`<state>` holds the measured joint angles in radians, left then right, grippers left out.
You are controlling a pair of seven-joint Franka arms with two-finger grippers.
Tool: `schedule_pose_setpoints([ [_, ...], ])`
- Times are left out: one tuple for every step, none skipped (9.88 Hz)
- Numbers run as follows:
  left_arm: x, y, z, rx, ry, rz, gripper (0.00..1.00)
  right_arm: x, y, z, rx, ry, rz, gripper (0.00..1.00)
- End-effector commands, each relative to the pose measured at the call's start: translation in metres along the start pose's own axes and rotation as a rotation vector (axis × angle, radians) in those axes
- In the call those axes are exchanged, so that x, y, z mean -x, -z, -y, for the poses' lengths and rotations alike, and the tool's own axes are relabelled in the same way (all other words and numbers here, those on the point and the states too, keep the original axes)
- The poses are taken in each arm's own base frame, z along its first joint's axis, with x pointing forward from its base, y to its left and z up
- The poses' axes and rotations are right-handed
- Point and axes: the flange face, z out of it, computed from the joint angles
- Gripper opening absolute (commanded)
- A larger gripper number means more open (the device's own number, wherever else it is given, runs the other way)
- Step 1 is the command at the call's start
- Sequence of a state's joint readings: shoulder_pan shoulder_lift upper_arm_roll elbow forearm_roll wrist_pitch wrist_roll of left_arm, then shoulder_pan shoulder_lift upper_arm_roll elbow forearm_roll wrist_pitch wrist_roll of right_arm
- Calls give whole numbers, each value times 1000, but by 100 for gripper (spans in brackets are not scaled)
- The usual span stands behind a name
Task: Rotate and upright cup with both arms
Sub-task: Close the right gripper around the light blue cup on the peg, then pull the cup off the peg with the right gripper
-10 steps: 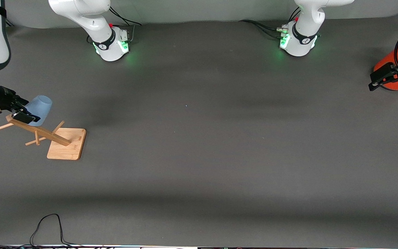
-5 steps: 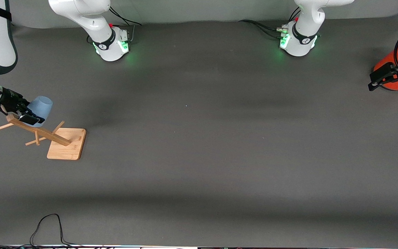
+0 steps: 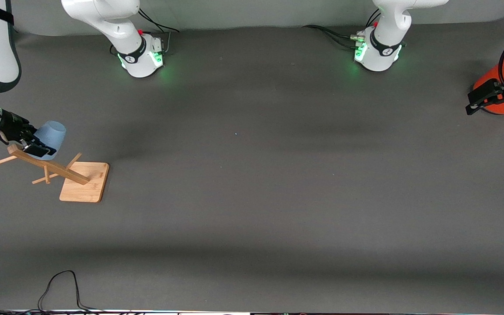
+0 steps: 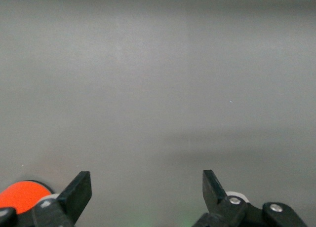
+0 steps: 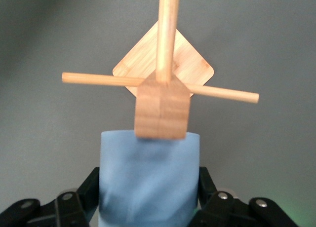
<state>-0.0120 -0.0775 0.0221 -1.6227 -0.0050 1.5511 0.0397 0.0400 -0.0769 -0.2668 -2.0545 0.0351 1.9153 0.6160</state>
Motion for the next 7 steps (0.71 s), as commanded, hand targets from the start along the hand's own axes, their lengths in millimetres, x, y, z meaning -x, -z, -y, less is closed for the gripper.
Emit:
schedule_pose_setpoints([
  [4,7,-2,9,-3,3,100,25,29,-8,-35,19,14,53],
  [4,7,-2,9,-3,3,100,43,37,1,-32,29,25,53],
  [4,7,-2,9,-3,3,100,60,46,10,-39,10,26,53],
  [4,7,-2,9,-3,3,100,79,52,18,-38,-4,34,53],
  [4,7,-2,9,-3,3,100,99,56,26,-44,-20,36,53],
  [4,7,-2,9,-2,2,100,119,59,35,-46,-42,39,53],
  [4,7,-2,9,-3,3,100,142,61,49,-39,-60,44,53],
])
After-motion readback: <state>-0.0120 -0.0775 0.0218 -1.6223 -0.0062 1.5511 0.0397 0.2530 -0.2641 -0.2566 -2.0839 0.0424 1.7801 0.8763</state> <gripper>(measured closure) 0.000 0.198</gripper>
